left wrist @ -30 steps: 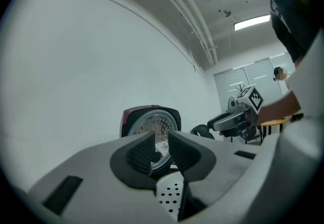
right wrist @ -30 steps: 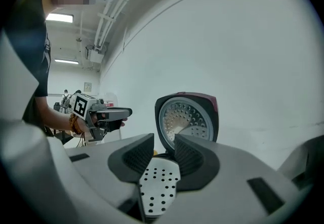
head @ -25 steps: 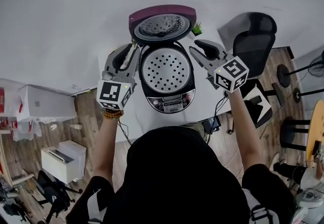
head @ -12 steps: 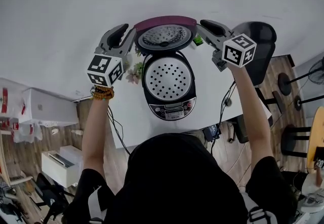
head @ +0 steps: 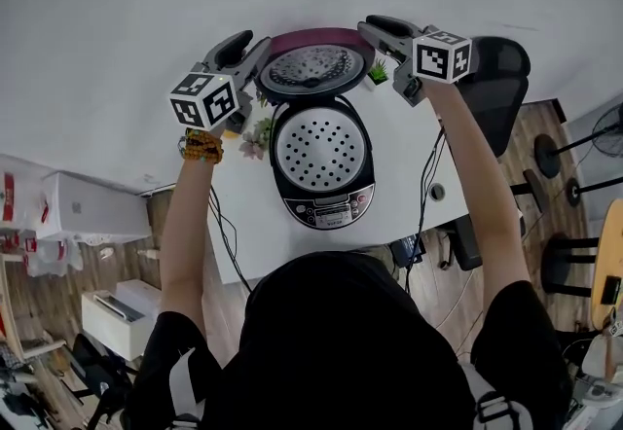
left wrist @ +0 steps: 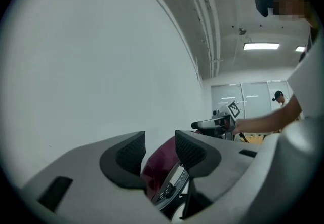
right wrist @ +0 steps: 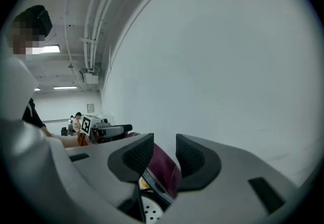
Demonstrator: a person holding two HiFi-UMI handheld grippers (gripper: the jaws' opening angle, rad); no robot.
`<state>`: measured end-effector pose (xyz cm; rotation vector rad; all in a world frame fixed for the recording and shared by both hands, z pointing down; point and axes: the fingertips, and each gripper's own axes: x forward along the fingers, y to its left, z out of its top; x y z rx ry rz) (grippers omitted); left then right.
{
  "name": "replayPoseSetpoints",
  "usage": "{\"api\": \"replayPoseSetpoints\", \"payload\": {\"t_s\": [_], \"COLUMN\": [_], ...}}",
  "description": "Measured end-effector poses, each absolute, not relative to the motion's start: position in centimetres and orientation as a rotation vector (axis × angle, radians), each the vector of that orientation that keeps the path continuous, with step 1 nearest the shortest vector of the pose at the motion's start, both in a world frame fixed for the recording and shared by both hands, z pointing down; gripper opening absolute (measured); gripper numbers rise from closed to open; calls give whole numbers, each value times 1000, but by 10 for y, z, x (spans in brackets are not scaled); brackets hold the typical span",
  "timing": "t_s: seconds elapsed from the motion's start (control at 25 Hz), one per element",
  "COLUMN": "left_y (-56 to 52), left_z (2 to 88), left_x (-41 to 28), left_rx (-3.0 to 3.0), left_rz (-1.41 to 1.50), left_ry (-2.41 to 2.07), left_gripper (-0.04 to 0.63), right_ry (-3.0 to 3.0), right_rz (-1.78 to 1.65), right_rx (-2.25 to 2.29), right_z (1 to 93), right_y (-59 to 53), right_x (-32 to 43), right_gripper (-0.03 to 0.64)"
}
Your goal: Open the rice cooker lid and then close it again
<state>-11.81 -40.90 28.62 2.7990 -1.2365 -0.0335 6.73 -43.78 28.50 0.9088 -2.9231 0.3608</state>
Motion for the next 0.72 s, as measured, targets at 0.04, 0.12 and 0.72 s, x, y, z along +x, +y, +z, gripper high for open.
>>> {"api": "replayPoseSetpoints", "payload": {"t_s": [0.04,0.12,0.72], "left_y": [-410,-412,-424], "left_z": [291,299,304], "left_x": [-115,-113,-115], "left_rx": [2811,2807,2670], "left_rz": [5,27,-87], "left_ry": [-1214,-1180,-1061], "left_gripper": [170,169,173], "right_ry": [-2904,-2869,-2873], "right_rz": [364,359,601], "right_rx": [886,856,847], "right_z": [292,304,310], "right_y": [-438,-438,-450], "right_x": [65,62,62], "right_gripper": [133,140,155]}}
